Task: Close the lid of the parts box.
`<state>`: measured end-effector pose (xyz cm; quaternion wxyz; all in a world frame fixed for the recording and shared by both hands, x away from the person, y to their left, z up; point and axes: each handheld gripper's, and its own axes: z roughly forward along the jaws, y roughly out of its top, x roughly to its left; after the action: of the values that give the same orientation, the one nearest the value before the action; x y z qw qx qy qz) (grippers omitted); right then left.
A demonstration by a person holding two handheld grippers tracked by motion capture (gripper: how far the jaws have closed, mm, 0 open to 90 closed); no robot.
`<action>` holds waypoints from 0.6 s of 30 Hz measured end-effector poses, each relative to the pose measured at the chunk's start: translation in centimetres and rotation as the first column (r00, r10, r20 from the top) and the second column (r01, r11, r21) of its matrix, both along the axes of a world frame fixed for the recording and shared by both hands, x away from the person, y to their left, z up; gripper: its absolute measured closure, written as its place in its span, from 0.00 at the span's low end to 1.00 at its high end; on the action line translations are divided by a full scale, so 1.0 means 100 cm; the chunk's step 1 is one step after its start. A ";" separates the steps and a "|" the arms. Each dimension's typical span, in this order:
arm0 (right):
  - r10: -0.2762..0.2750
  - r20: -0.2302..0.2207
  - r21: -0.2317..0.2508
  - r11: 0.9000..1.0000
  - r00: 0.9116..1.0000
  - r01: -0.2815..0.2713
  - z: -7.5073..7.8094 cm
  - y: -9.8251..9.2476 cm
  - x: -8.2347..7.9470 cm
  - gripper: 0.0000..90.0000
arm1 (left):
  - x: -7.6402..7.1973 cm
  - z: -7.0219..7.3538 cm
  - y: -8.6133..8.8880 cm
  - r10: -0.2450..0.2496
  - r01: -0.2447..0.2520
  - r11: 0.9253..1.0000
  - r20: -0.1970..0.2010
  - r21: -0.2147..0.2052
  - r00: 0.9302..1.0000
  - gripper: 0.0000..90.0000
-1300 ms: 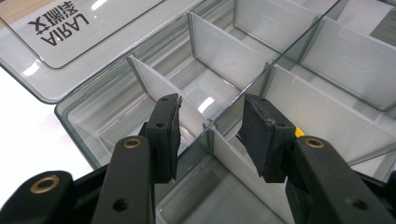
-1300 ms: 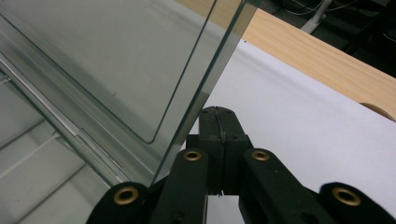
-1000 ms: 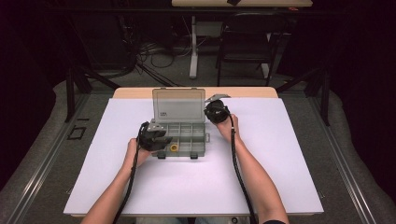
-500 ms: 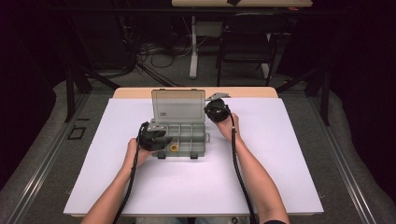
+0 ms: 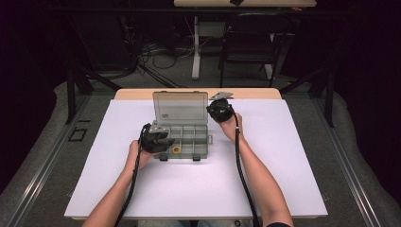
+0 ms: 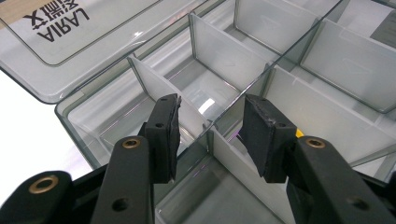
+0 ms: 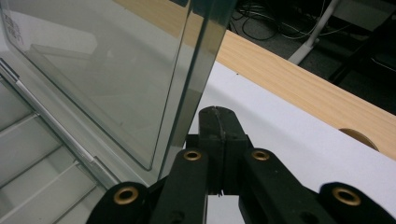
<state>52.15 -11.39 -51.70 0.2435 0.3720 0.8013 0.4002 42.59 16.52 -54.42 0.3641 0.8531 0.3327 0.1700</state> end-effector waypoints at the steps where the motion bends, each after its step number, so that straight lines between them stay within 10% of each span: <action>1: 0.002 0.003 -0.002 1.000 1.000 -0.002 0.000 0.000 0.000 1.00 | 0.000 0.000 0.000 0.000 0.000 1.000 0.001 0.000 1.000 0.64; 18: 0.010 0.015 0.034 0.999 1.000 -0.010 0.004 0.001 -0.003 1.00 | 0.002 -0.002 0.000 0.000 0.000 1.000 -0.013 -0.018 1.000 0.48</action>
<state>51.90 -11.33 -51.32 0.2412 0.3689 0.7945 0.4177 42.84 16.53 -54.62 0.3698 0.8508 0.3367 0.1615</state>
